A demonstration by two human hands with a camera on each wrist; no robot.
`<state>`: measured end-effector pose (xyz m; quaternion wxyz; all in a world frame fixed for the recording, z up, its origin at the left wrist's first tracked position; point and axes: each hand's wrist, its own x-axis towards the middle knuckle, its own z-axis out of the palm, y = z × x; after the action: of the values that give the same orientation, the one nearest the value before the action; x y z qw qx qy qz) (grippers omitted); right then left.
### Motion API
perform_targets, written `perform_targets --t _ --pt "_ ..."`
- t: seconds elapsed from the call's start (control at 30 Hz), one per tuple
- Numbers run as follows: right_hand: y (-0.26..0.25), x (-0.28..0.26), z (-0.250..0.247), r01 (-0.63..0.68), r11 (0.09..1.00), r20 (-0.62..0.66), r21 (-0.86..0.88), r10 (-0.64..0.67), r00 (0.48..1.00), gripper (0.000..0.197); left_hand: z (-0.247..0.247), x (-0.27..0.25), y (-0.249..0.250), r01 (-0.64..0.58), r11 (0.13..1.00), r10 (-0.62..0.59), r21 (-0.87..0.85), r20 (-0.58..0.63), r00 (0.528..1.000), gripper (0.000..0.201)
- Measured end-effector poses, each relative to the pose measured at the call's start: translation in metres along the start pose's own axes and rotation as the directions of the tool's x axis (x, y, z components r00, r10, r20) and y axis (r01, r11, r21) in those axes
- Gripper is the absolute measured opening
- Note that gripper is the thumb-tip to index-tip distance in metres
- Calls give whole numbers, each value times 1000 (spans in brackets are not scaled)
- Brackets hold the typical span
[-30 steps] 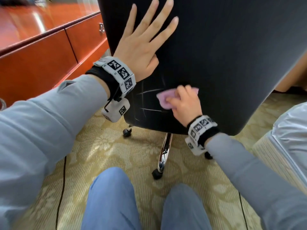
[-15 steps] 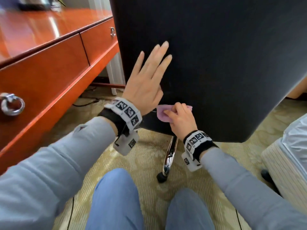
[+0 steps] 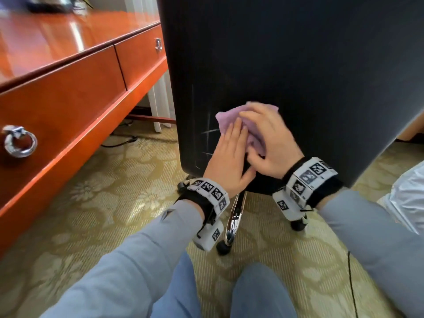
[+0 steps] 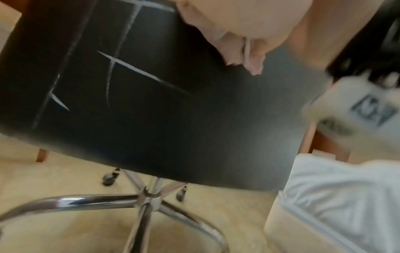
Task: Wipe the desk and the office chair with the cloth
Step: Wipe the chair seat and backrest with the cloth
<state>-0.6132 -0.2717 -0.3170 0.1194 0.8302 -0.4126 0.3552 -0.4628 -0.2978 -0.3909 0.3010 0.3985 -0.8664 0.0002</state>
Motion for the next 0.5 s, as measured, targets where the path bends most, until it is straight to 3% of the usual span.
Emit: perform_targets --t 0.07,0.13,0.2,0.3,0.37,0.43,0.5 --pt "8 3 -18 52 960 -99 -275 -82 992 65 11 -3 -3 5 987 -15 160 63 998 93" --pt "23 14 -32 -70 862 -165 -502 -16 986 66 17 -1 1 35 969 -45 244 34 998 95" --pt "38 20 -35 -152 773 -157 -616 69 985 63 11 13 10 70 960 -61 270 -41 997 94" --pt "49 21 -29 -155 727 -136 -669 85 987 59 -2 42 13 104 959 -73 264 -123 990 94" --pt "49 20 -26 -162 730 -158 -664 74 985 58 0 45 7 84 952 -54 294 -110 992 93" --pt "49 21 -26 -166 734 -177 -658 63 982 59 19 25 -10 43 946 -39 321 -17 999 92" --pt "49 22 -26 -167 729 -182 -663 59 981 62 44 -10 -34 17 929 -78 371 150 986 91"
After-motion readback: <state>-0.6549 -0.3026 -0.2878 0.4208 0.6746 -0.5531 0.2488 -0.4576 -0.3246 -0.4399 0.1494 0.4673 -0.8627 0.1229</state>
